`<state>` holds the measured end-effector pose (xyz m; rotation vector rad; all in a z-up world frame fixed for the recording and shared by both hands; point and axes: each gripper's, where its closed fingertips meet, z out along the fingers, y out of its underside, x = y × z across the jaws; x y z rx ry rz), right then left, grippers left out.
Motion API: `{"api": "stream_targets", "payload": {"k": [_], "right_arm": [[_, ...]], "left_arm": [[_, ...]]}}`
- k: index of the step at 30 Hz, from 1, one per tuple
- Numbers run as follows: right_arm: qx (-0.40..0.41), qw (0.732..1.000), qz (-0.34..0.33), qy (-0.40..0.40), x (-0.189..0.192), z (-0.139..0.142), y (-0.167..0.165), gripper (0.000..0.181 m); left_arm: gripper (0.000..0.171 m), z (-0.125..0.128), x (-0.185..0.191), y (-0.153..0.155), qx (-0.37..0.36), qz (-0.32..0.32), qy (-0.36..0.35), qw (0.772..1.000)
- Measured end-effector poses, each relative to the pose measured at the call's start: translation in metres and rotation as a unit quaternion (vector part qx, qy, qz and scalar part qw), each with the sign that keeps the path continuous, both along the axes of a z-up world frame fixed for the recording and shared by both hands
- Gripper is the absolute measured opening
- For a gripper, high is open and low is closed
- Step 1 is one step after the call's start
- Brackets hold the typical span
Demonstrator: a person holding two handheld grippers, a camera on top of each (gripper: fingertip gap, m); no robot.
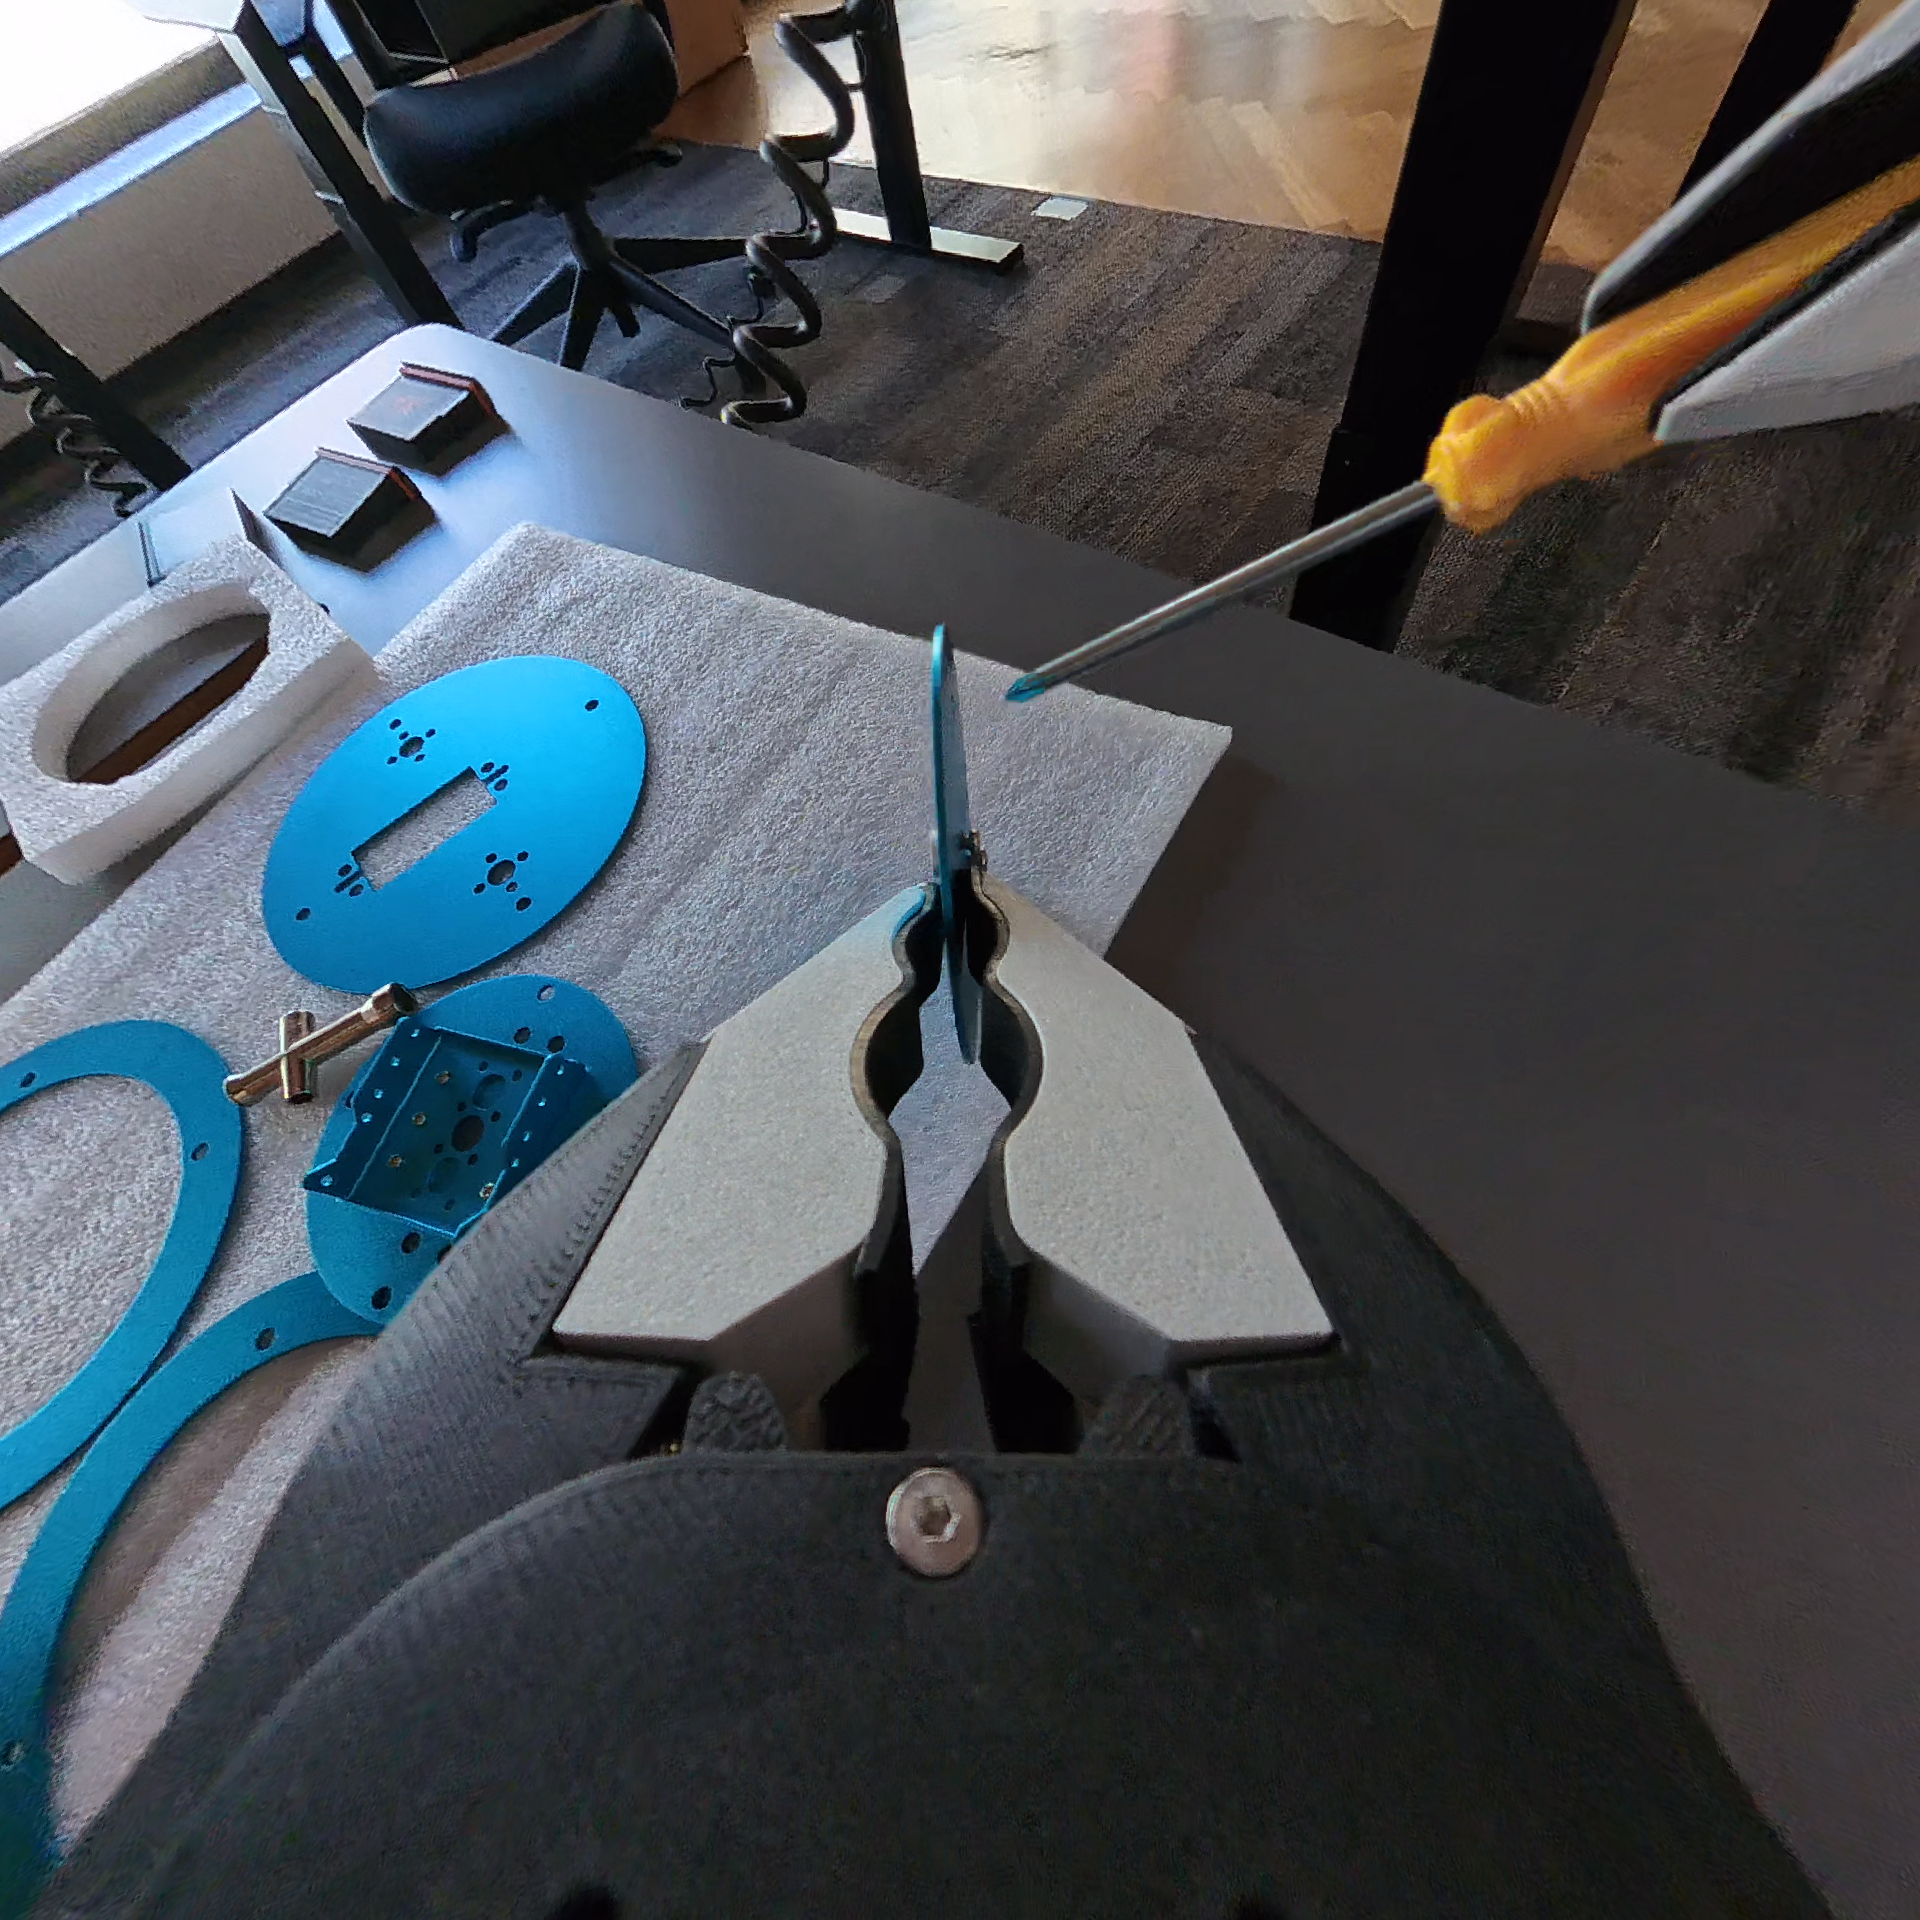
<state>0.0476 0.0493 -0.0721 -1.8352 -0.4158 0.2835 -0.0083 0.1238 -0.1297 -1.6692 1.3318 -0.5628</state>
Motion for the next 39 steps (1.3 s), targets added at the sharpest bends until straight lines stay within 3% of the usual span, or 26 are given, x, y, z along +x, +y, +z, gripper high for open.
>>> {"api": "stream_targets", "payload": {"k": [4,10,13,16,19,24,32,39], "right_arm": [[0.017,0.992,0.079,-0.099,-0.008,0.004,-0.010,0.015],[0.028,0.981,0.096,-0.164,-0.005,0.002,-0.013,0.015],[0.023,0.979,0.104,-0.176,-0.005,-0.001,-0.013,0.015],[0.026,0.974,0.113,-0.194,-0.005,0.002,-0.014,0.015],[0.036,0.968,0.128,-0.214,-0.009,0.007,-0.013,0.015],[0.105,0.922,0.147,-0.344,-0.023,0.008,-0.003,0.015],[0.150,0.867,0.186,-0.437,-0.043,-0.007,0.009,0.015],[0.155,0.860,0.192,-0.447,-0.045,-0.009,0.014,0.015]], "left_arm": [[0.002,-0.001,0.001,-0.006,0.062,-0.022,0.022,0.998],[0.002,-0.004,0.004,-0.013,0.166,-0.049,0.065,0.983],[0.002,-0.005,0.006,-0.015,0.173,-0.051,0.070,0.981],[0.003,-0.003,0.005,-0.012,0.129,-0.041,0.050,0.990],[0.002,0.000,0.002,-0.001,-0.006,-0.013,-0.005,1.000],[0.002,-0.003,-0.007,0.015,-0.191,0.017,-0.073,0.979],[0.002,-0.005,-0.009,0.018,-0.230,0.021,-0.083,0.969],[0.002,-0.005,-0.009,0.018,-0.230,0.019,-0.081,0.970]]}}
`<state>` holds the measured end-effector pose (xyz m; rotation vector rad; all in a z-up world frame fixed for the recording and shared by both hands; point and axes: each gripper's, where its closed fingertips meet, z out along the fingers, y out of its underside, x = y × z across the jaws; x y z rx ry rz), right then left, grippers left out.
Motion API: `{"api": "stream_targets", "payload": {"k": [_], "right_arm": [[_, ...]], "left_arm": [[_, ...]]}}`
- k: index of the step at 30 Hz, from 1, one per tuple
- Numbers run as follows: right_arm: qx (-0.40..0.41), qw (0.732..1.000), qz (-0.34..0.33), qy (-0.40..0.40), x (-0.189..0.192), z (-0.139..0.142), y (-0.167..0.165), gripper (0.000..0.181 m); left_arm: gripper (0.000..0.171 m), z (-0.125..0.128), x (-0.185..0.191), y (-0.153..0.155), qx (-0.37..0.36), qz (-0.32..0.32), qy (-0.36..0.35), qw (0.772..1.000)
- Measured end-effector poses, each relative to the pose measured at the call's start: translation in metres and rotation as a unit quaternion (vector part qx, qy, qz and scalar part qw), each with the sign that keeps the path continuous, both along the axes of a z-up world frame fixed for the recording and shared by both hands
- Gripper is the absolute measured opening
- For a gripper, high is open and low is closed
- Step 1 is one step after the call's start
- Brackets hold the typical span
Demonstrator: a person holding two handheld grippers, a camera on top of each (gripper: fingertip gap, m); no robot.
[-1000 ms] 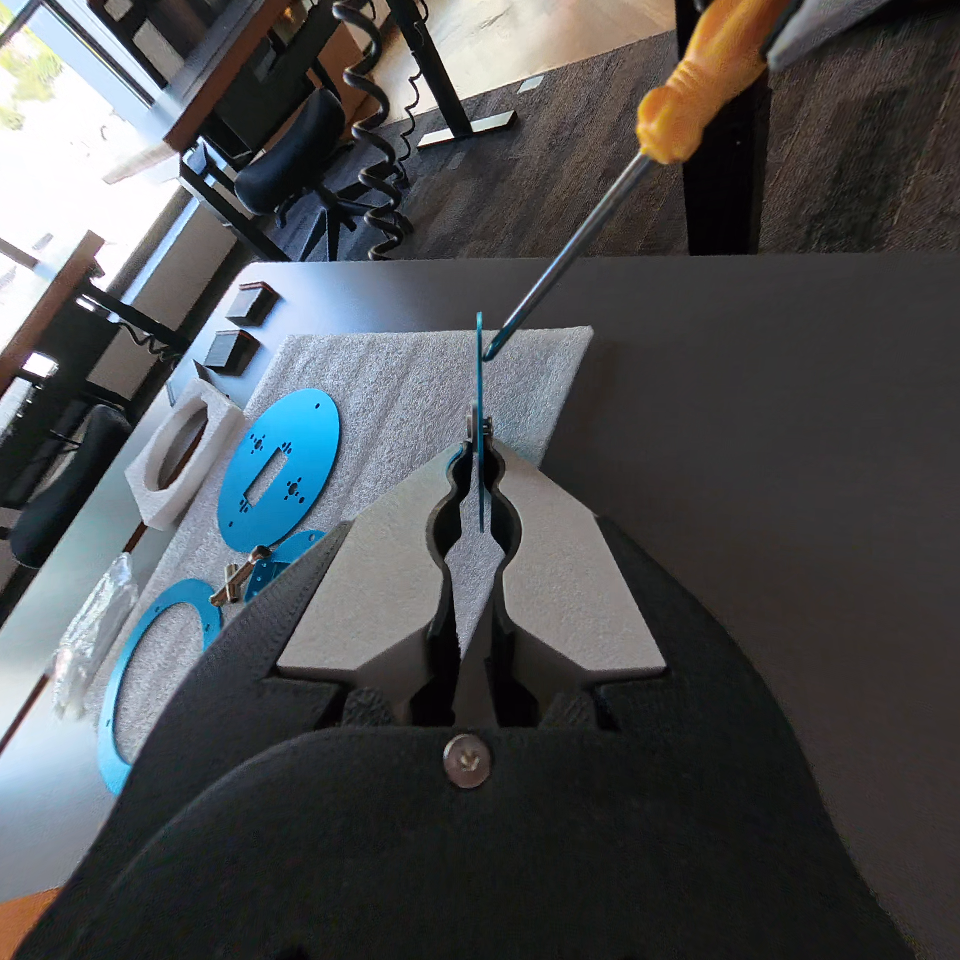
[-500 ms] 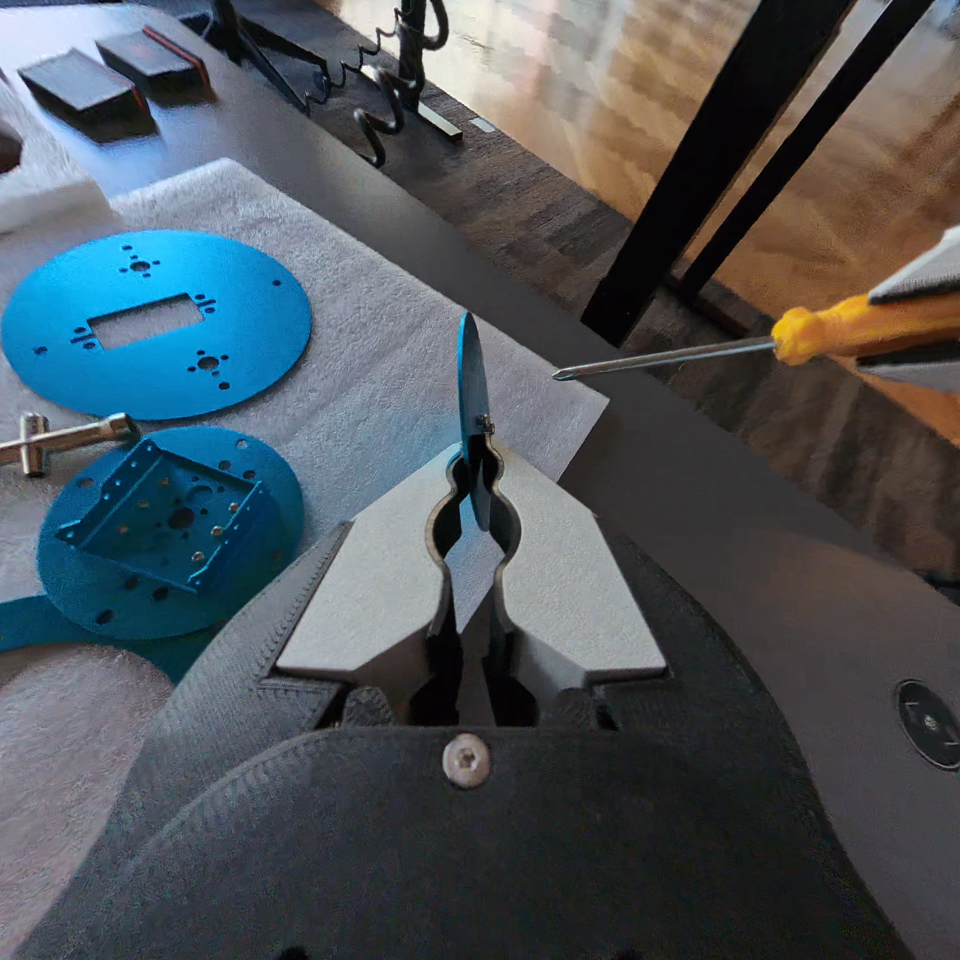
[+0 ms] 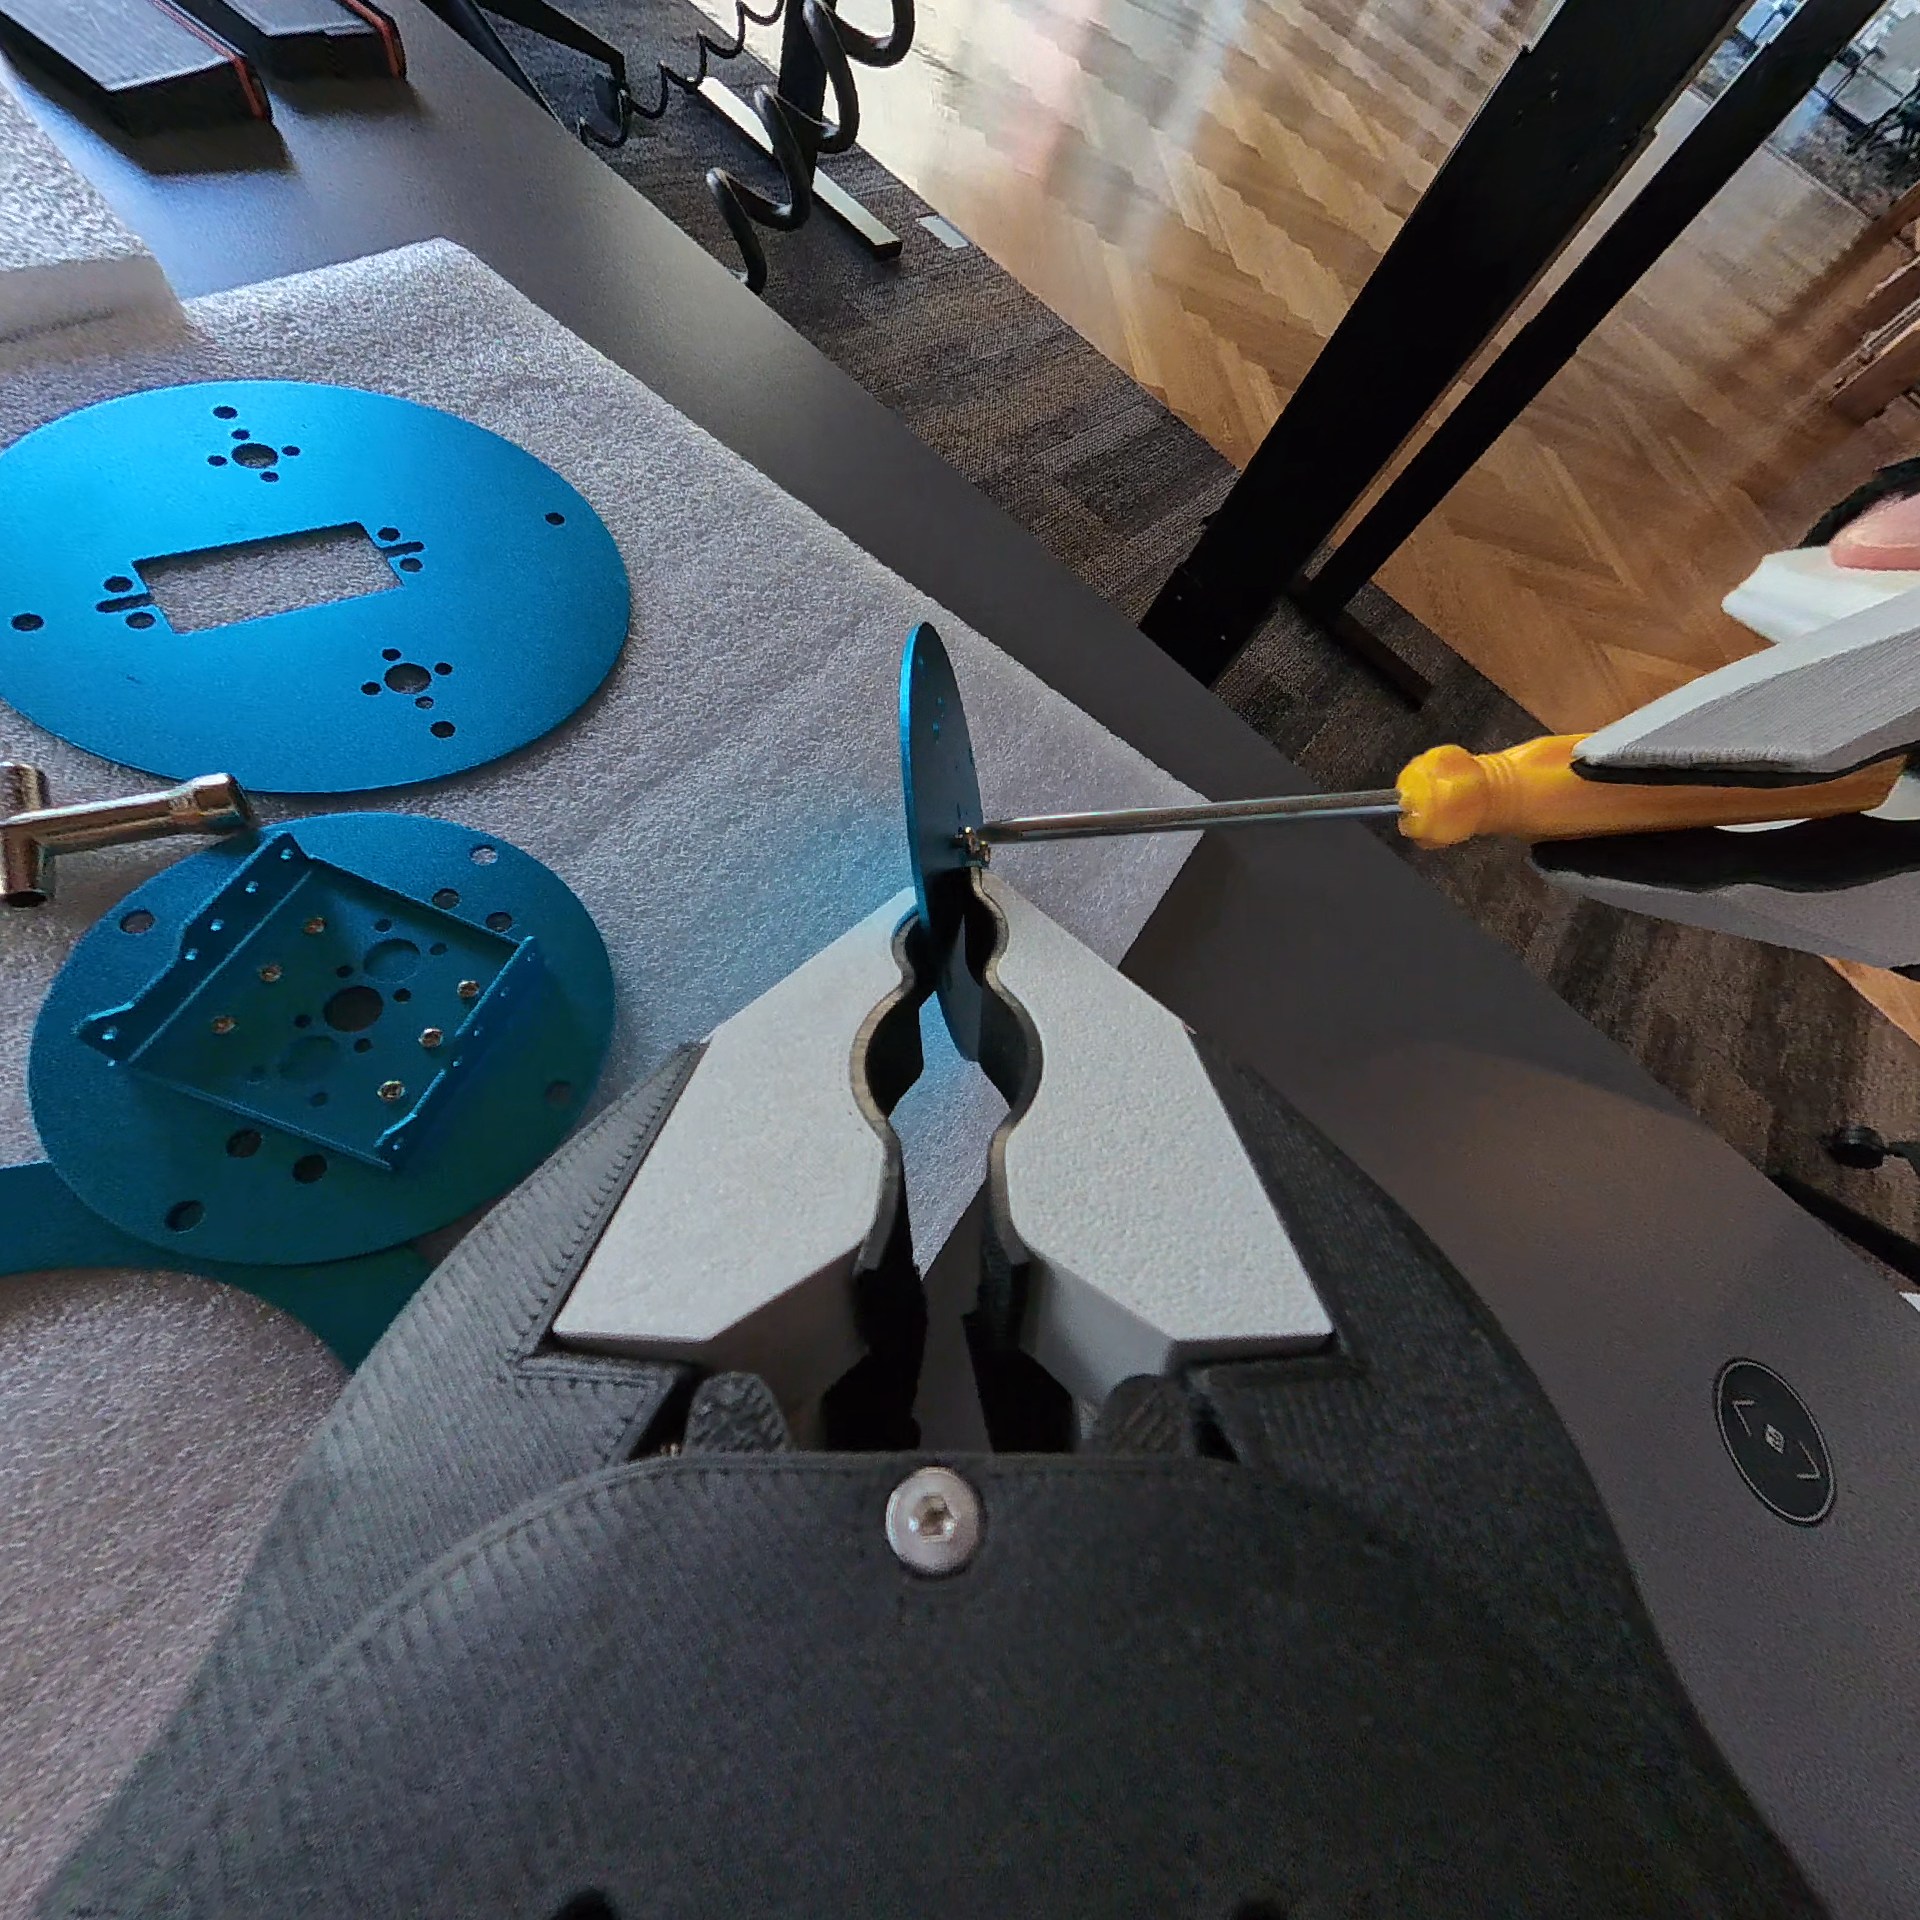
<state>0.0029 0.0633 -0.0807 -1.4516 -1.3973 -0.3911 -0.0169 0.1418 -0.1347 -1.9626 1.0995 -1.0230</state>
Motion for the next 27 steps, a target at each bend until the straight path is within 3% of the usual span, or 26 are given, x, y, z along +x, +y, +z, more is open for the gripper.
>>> {"api": "stream_targets", "payload": {"k": [8,18,27], "right_arm": [[0.002,1.000,0.008,-0.014,-0.0004,-0.0005,-0.0005,0.015],[0.021,0.994,0.047,-0.100,-0.0001,-0.0018,-0.0036,0.015],[0.088,0.928,0.176,-0.316,0.0049,0.0005,-0.0052,0.015]], "left_arm": [[0.002,-0.0001,-0.0001,0.0000,0.003,-0.003,0.002,1.000],[0.002,0.0003,0.0001,-0.0016,0.026,-0.010,0.013,1.000],[0.002,0.0018,0.0024,-0.0042,0.093,-0.037,0.047,0.994]]}}
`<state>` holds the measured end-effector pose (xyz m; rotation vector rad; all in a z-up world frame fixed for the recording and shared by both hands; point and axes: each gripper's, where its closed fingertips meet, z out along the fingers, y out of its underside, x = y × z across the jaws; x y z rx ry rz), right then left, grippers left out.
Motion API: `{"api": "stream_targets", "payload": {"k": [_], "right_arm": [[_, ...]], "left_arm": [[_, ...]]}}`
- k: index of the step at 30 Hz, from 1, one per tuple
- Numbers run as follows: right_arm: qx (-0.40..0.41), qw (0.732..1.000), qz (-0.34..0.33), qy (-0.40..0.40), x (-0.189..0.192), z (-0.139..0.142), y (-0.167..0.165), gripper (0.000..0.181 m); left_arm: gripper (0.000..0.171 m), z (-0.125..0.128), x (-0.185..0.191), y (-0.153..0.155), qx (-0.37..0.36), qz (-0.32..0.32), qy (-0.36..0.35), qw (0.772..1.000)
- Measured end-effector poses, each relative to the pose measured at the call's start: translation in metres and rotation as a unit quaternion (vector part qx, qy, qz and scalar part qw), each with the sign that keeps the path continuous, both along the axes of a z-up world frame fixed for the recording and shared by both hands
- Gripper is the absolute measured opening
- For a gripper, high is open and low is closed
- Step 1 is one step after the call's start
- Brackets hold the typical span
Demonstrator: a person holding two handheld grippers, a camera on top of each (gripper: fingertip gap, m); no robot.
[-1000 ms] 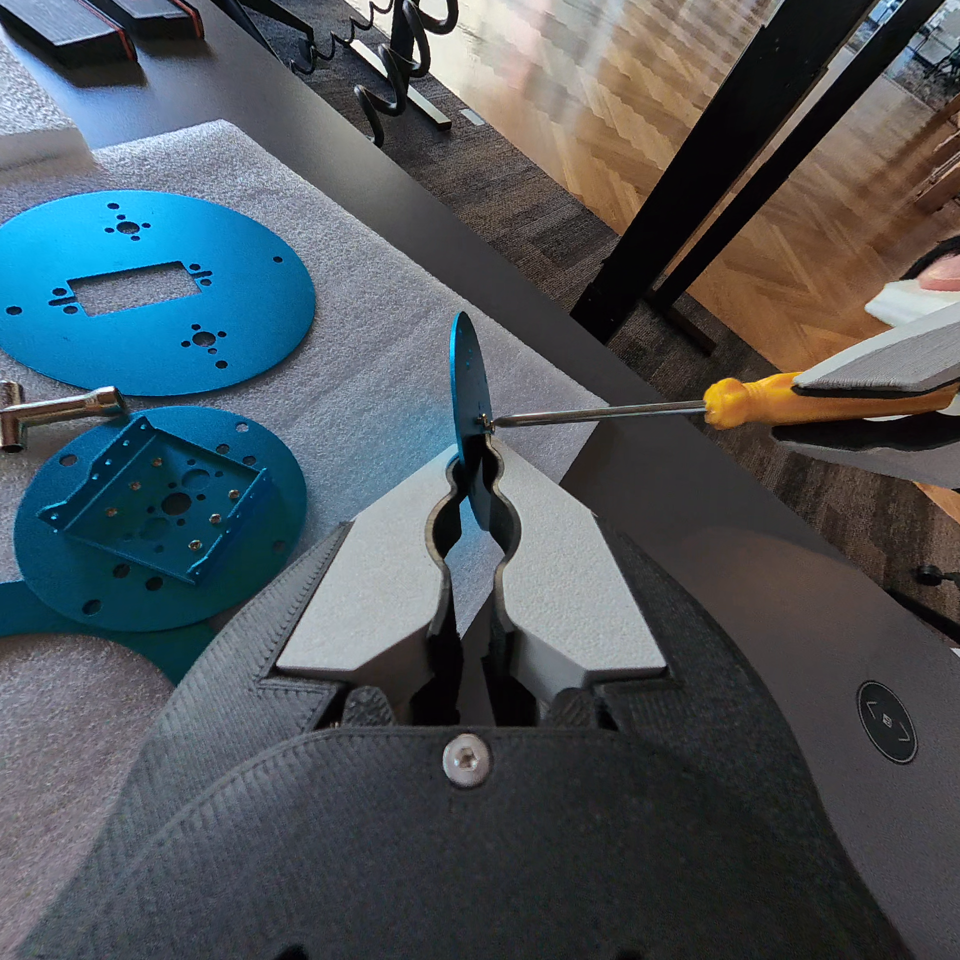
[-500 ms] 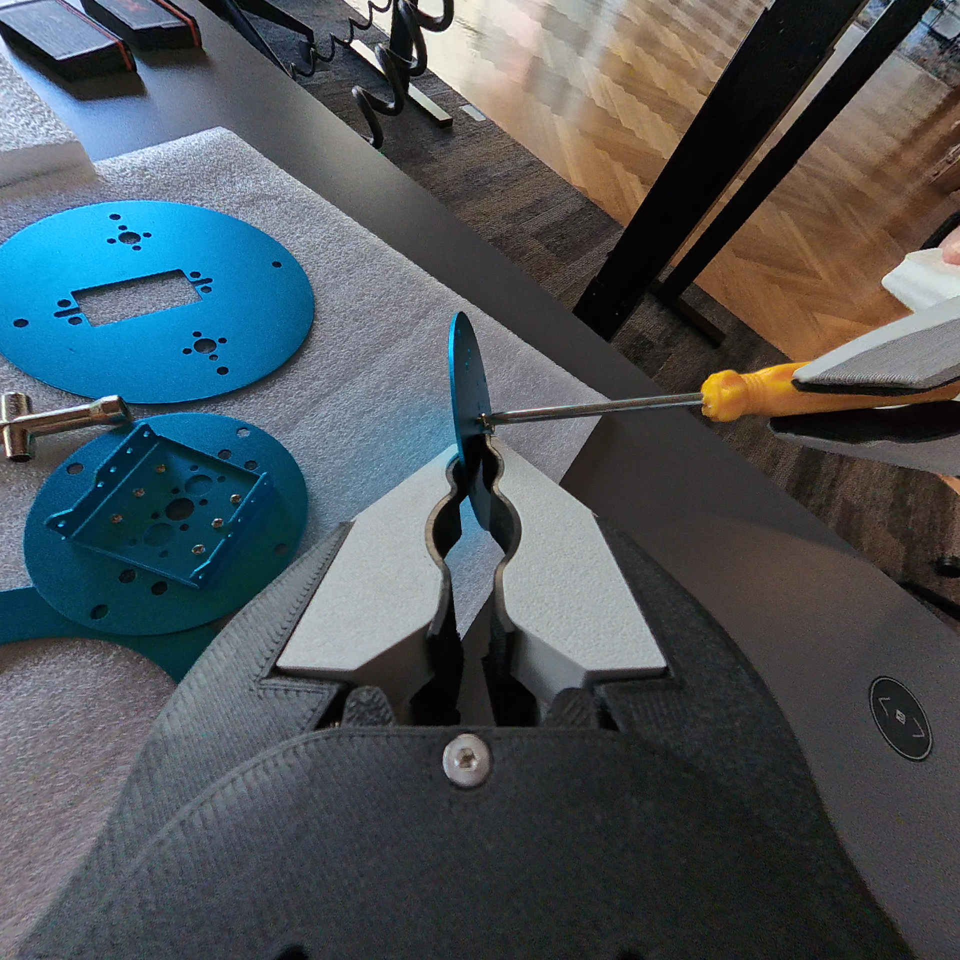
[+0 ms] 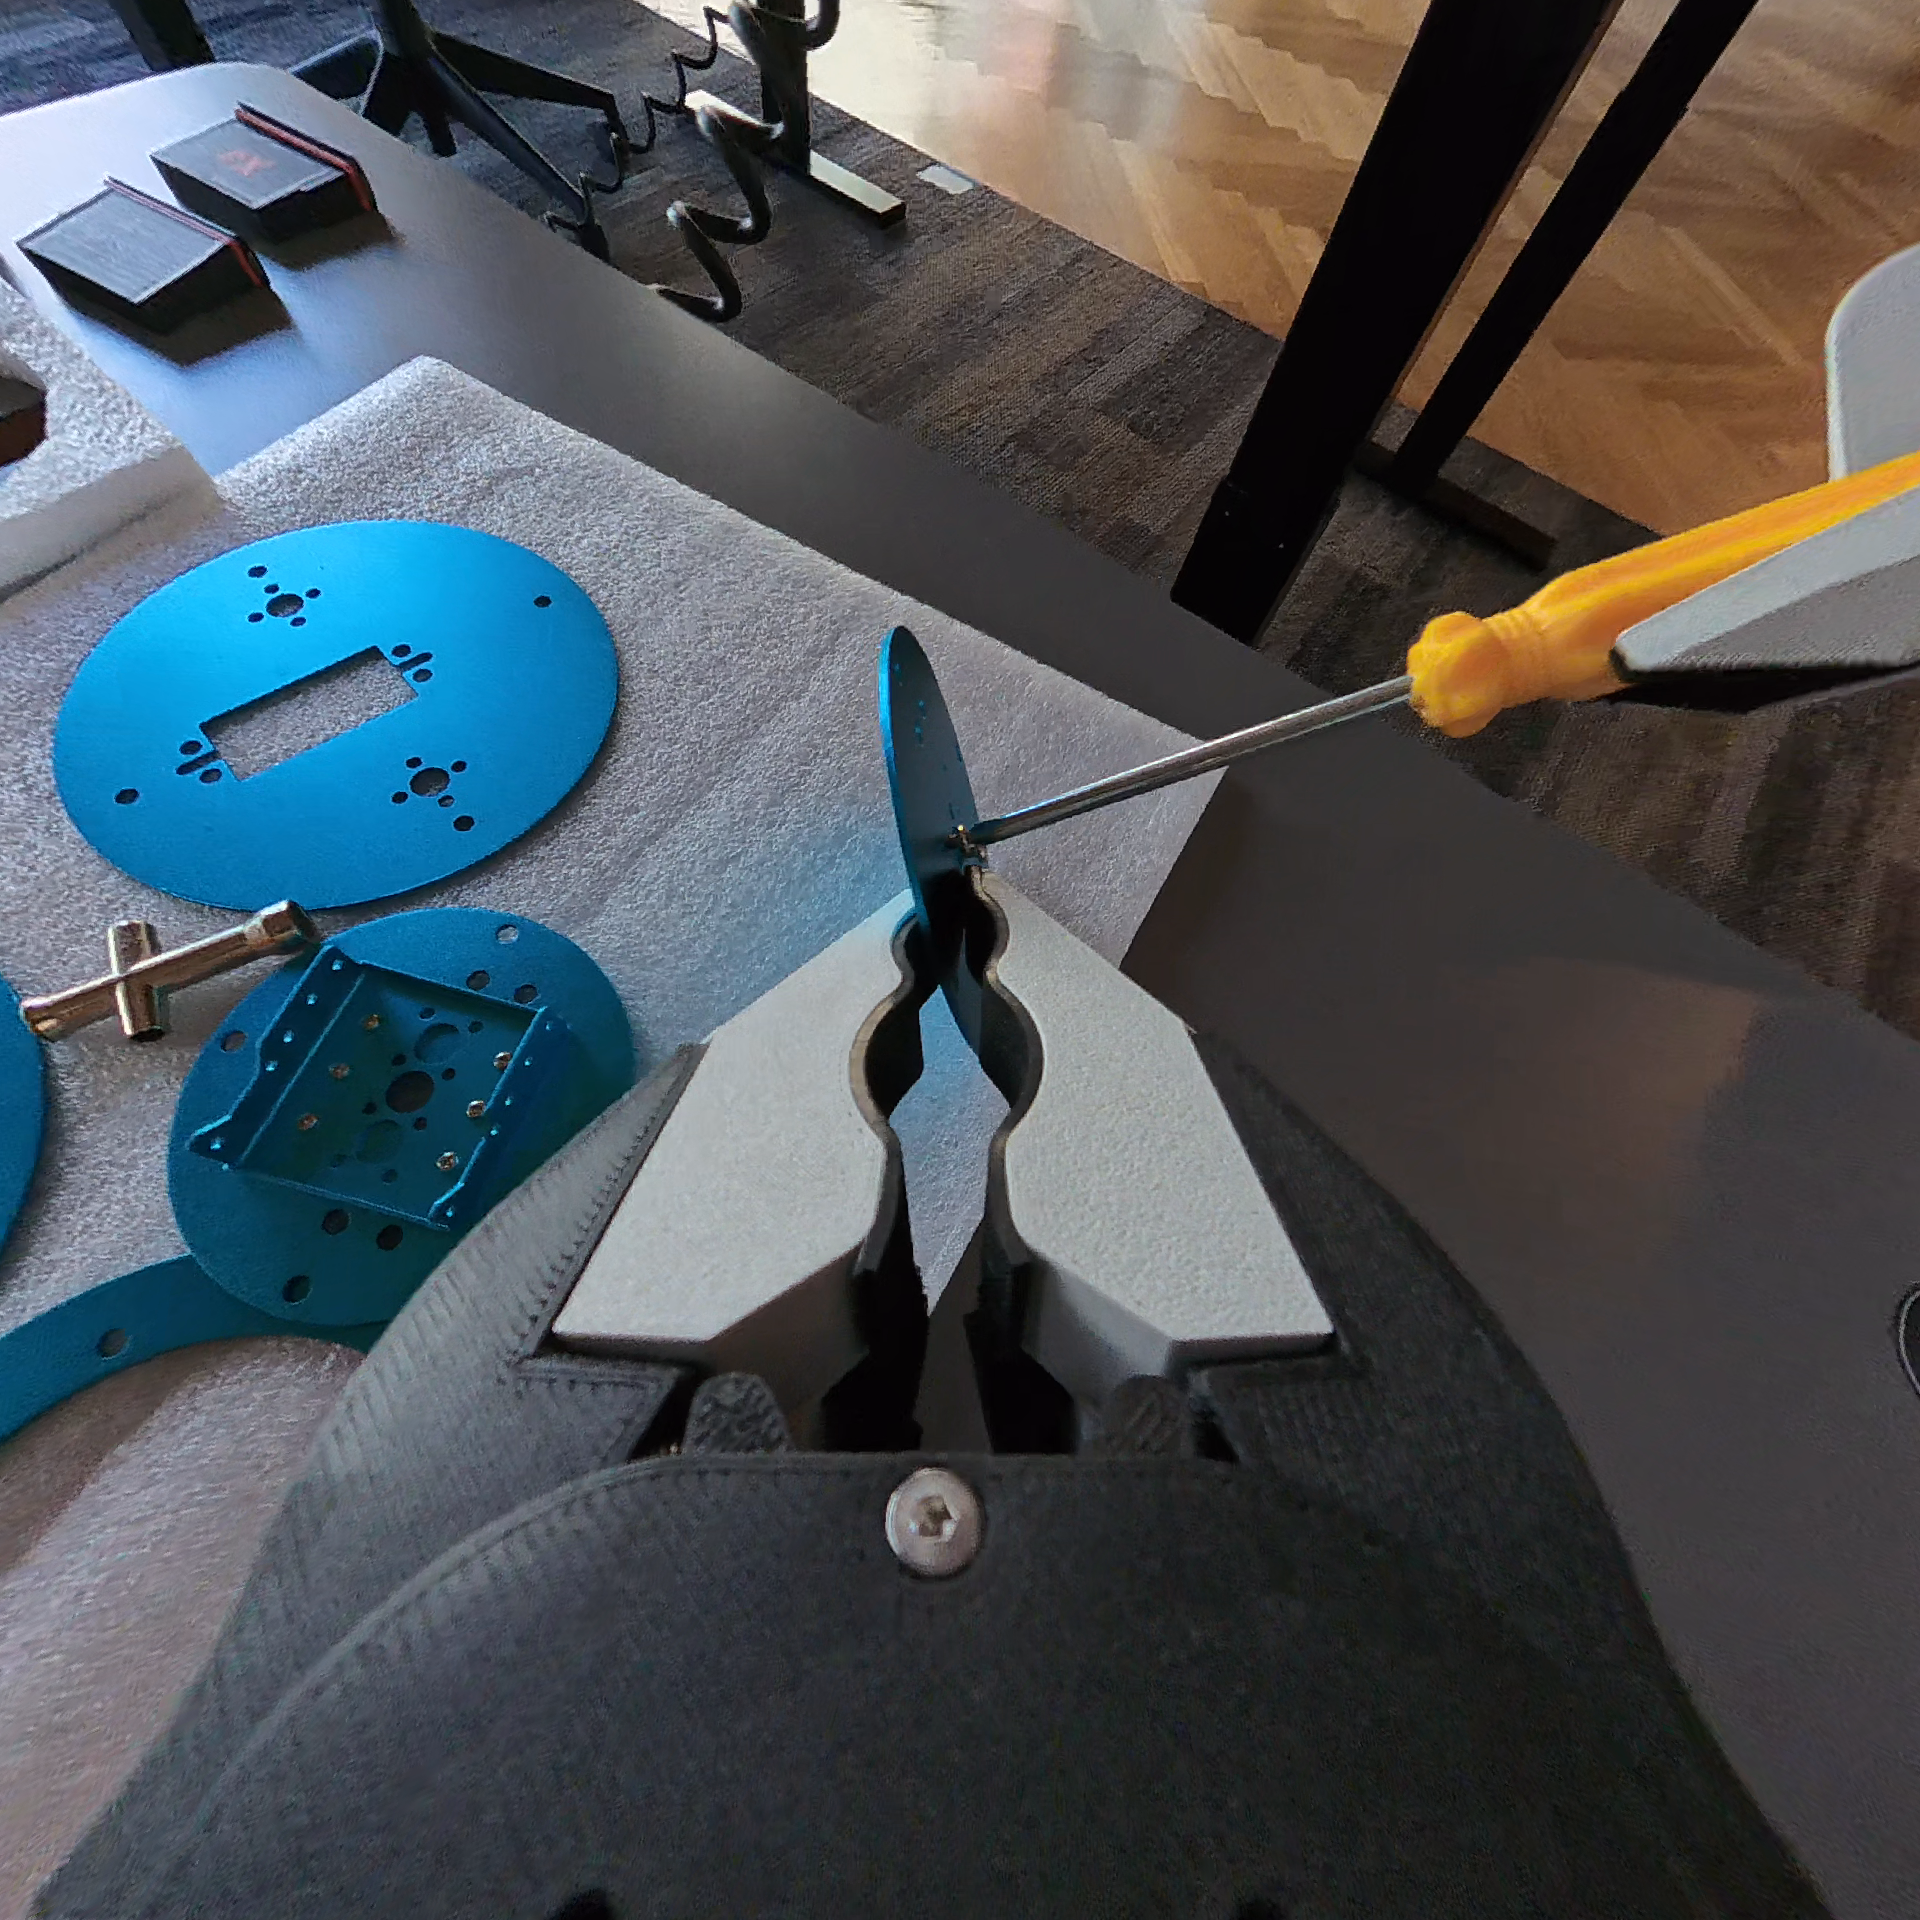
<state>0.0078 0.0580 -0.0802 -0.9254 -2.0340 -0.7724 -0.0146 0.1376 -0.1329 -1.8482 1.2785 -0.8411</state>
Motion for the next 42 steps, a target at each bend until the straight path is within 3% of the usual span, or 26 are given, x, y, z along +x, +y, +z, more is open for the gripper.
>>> {"api": "stream_targets", "payload": {"k": [4,6,9,11,12,13,15,17,19,21,22,23,24,25,28,31,34,37,40,42], "right_arm": [[0.021,0.998,0.031,-0.056,0.000,-0.001,-0.001,0.015],[0.018,0.998,0.024,-0.047,-0.001,-0.001,0.001,0.015],[-0.035,0.996,-0.047,0.071,-0.004,0.000,0.005,0.015],[-0.085,0.970,-0.117,0.197,-0.005,0.003,0.008,0.016],[-0.111,0.942,-0.159,0.275,-0.005,0.004,0.010,0.015],[-0.146,0.895,-0.209,0.366,-0.003,0.004,0.011,0.015],[-0.207,0.772,-0.286,0.529,0.003,0.003,0.013,0.015],[-0.270,0.599,-0.344,0.671,0.010,0.000,0.013,0.015],[-0.321,0.422,-0.366,0.765,0.018,-0.005,0.011,0.015],[-0.357,0.283,-0.366,0.811,0.024,-0.008,0.011,0.015],[-0.365,0.242,-0.363,0.823,0.026,-0.010,0.010,0.015],[-0.368,0.232,-0.360,0.826,0.026,-0.011,0.009,0.015],[-0.360,0.263,-0.358,0.820,0.026,-0.010,0.007,0.015],[-0.344,0.318,-0.358,0.808,0.026,-0.009,0.006,0.015],[-0.289,0.512,-0.304,0.749,0.018,0.012,0.001,0.015],[-0.245,0.706,-0.264,0.610,0.005,0.011,-0.005,0.015],[-0.116,0.857,-0.243,0.440,0.008,0.004,-0.001,0.015],[-0.051,0.921,-0.200,0.330,0.000,-0.006,-0.002,0.015],[-0.013,0.948,-0.169,0.270,-0.008,-0.013,-0.006,0.015],[-0.005,0.950,-0.166,0.265,-0.009,-0.014,-0.006,0.015]], "left_arm": [[0.002,0.000,0.002,-0.001,0.018,-0.011,0.016,1.000],[0.003,0.000,0.001,0.000,0.019,-0.009,0.019,1.000],[0.003,-0.001,0.000,0.002,-0.001,-0.001,0.010,1.000],[0.003,-0.001,0.000,0.002,-0.008,0.007,0.007,1.000],[0.003,-0.001,0.000,0.003,-0.009,0.012,0.007,1.000],[0.003,-0.002,0.000,0.004,-0.010,0.018,0.009,1.000],[0.003,-0.001,0.001,0.004,-0.014,0.027,0.008,1.000],[0.003,0.000,0.002,0.003,-0.011,0.035,0.010,0.999],[0.002,0.000,0.003,0.003,0.001,0.039,0.014,0.999],[0.002,0.001,0.004,0.001,0.013,0.040,0.017,0.999],[0.002,0.001,0.005,0.001,0.018,0.040,0.018,0.999],[0.002,0.001,0.005,0.000,0.020,0.039,0.018,0.999],[0.002,0.002,0.005,-0.001,0.016,0.037,0.016,0.999],[0.002,0.002,0.006,-0.001,0.011,0.037,0.013,0.999],[0.002,0.001,0.005,0.000,0.011,0.035,0.012,0.999],[0.002,0.001,0.005,-0.001,0.001,0.032,0.006,0.999],[0.002,0.001,0.005,-0.001,-0.004,0.031,0.004,1.000],[0.002,0.001,0.005,-0.001,-0.006,0.031,0.003,1.000],[0.002,0.001,0.004,-0.001,-0.006,0.030,0.003,1.000],[0.002,0.001,0.004,0.000,-0.007,0.030,0.002,1.000]]}}
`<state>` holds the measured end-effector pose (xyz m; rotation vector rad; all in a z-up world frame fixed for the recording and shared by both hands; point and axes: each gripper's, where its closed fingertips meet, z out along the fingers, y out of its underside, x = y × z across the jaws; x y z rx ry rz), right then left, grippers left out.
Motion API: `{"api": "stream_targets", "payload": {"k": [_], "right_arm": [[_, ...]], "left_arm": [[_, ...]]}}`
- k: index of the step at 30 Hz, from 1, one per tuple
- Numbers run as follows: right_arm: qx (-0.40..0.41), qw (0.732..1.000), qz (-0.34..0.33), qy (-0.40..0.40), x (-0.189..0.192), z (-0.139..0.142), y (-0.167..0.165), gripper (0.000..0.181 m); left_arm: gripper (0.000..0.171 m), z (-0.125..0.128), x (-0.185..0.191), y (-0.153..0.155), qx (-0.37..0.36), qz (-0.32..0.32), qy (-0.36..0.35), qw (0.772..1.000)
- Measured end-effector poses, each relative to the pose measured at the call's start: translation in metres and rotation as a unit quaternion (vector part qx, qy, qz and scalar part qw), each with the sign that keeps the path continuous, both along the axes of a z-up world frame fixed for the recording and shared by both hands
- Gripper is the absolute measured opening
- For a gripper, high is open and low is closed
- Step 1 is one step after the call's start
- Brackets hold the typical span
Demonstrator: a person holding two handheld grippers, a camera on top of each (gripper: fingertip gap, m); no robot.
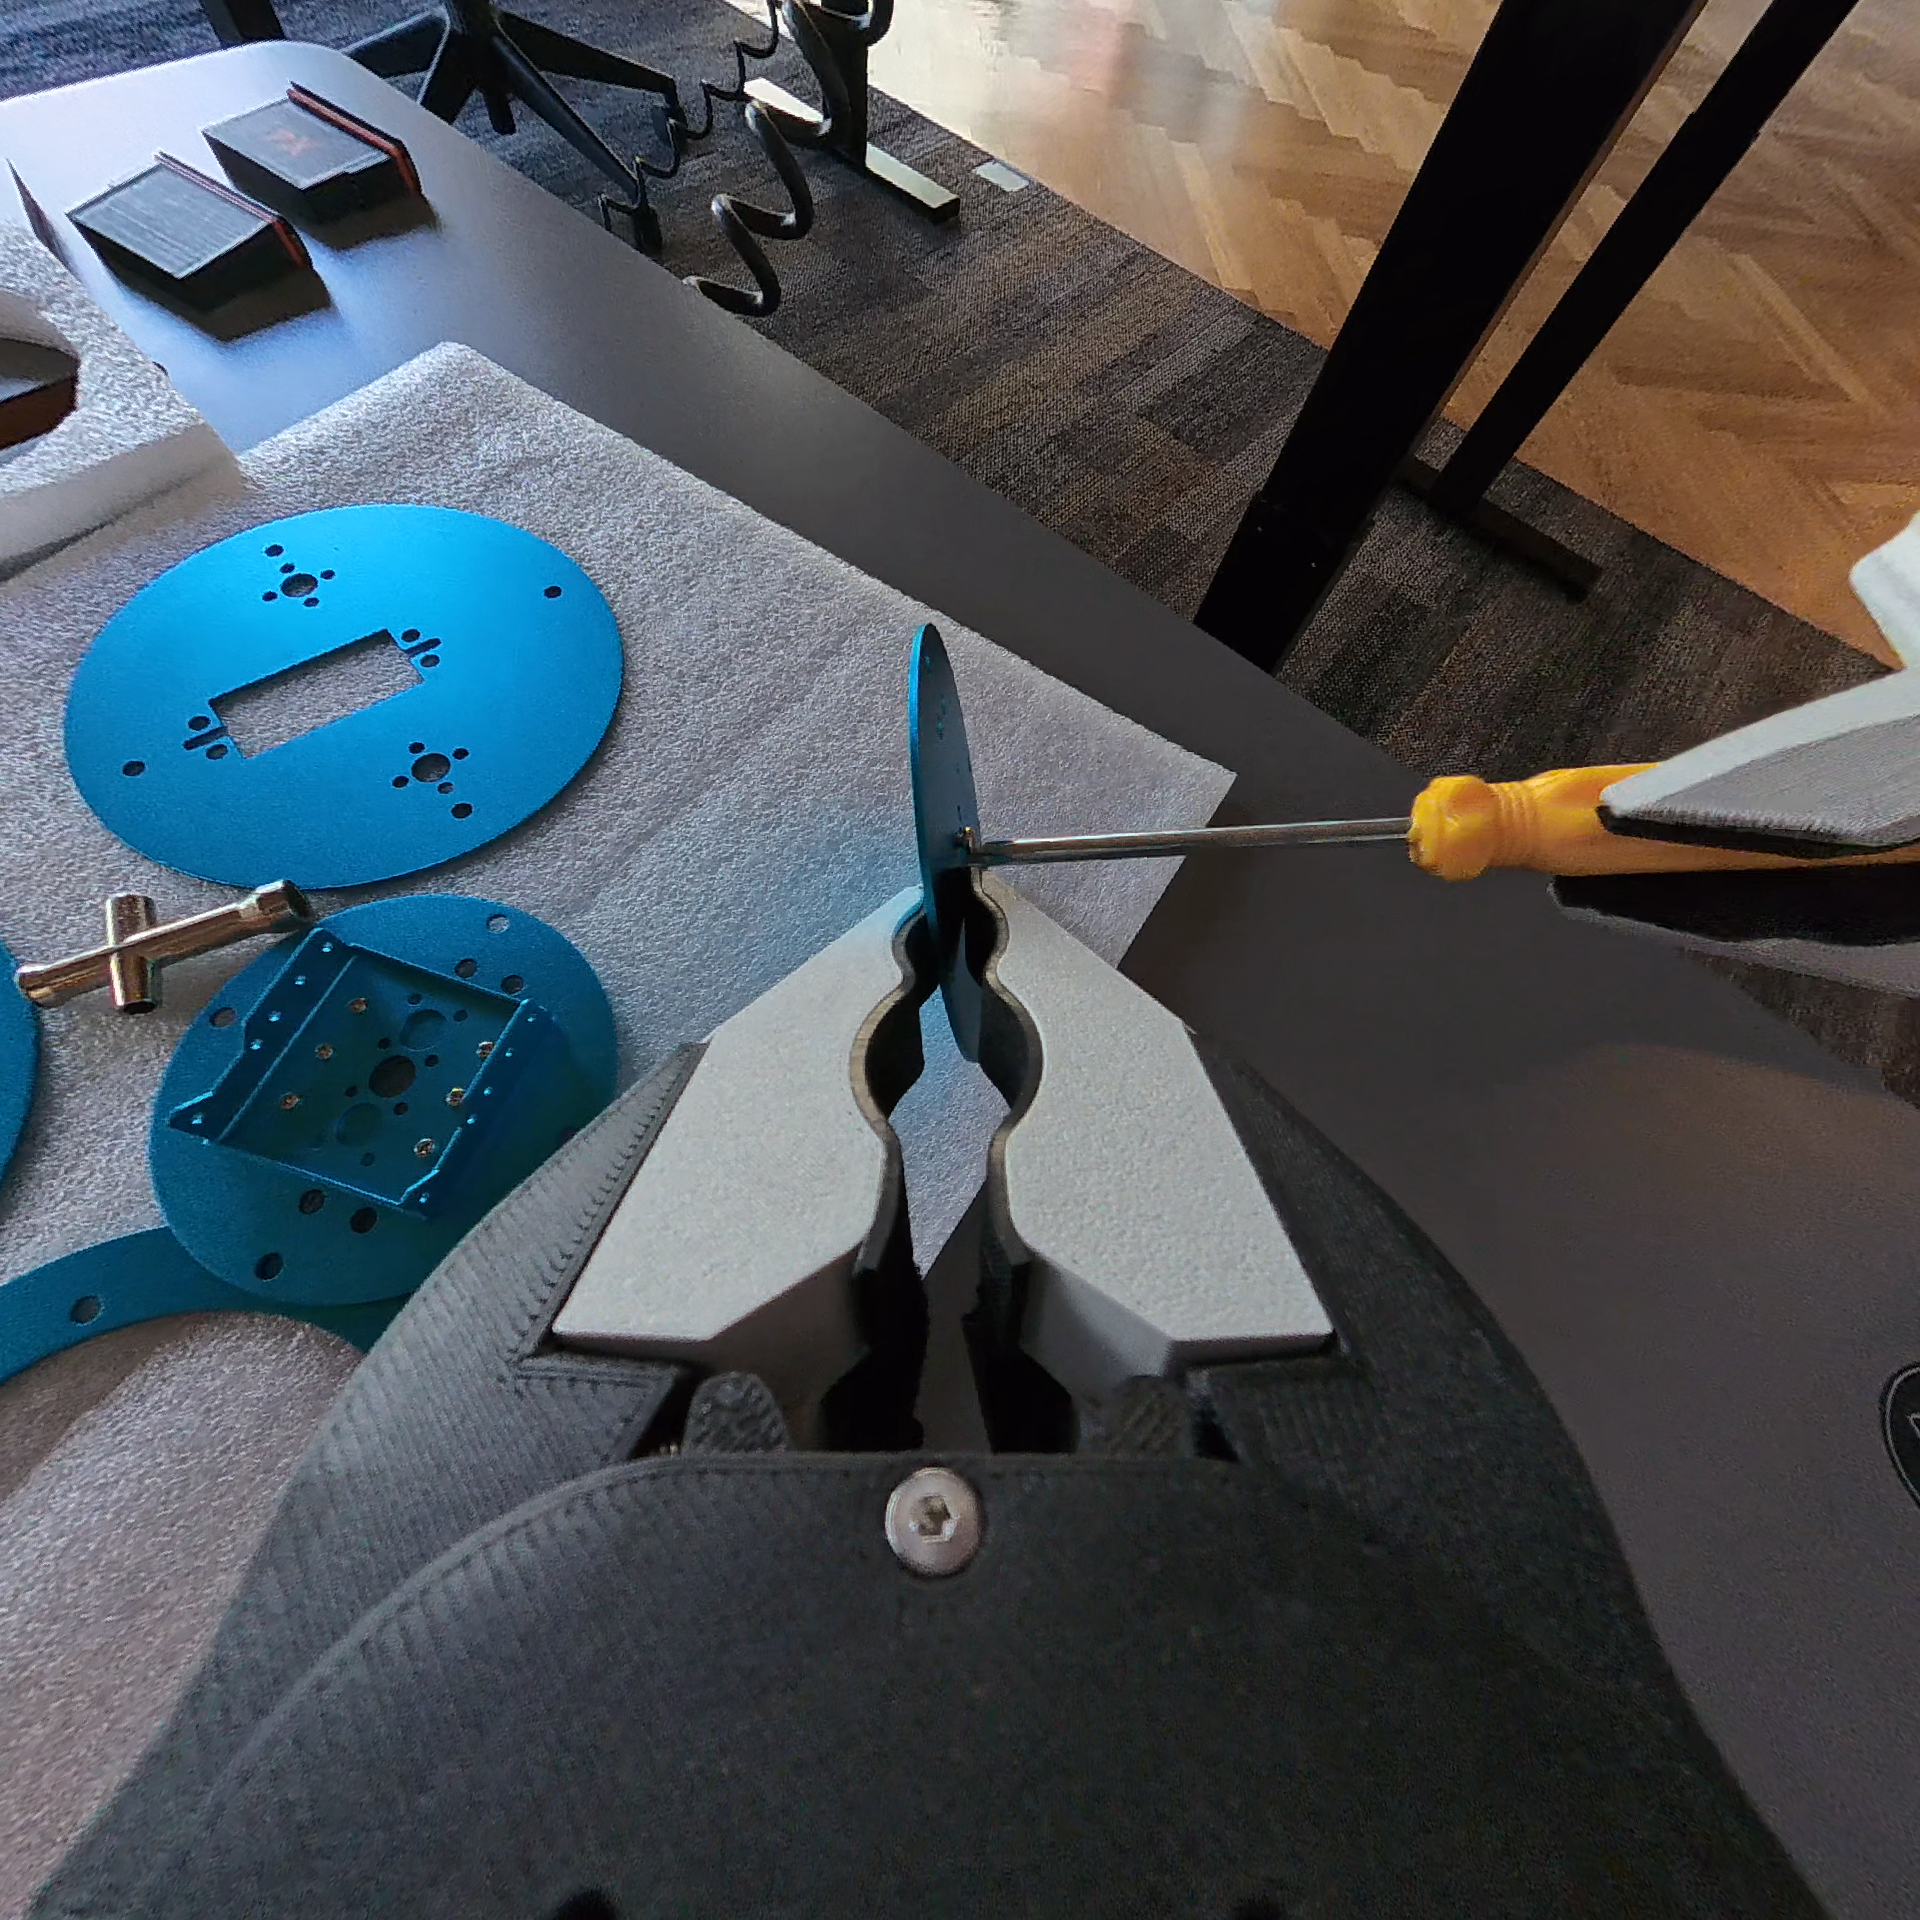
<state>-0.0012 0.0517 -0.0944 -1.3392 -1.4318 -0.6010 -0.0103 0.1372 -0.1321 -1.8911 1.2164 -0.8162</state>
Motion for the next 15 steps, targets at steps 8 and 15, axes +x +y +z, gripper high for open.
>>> {"api": "stream_targets", "payload": {"k": [8,15], "right_arm": [[0.001,1.000,0.001,-0.006,0.0011,0.0018,0.0010,0.015],[0.012,0.999,0.009,-0.030,0.0031,0.0044,0.0017,0.015]], "left_arm": [[0.002,-0.0003,-0.0001,0.0008,-0.001,-0.001,-0.001,1.000],[0.002,0.0005,0.0011,-0.0014,0.007,-0.005,0.000,1.000]]}}
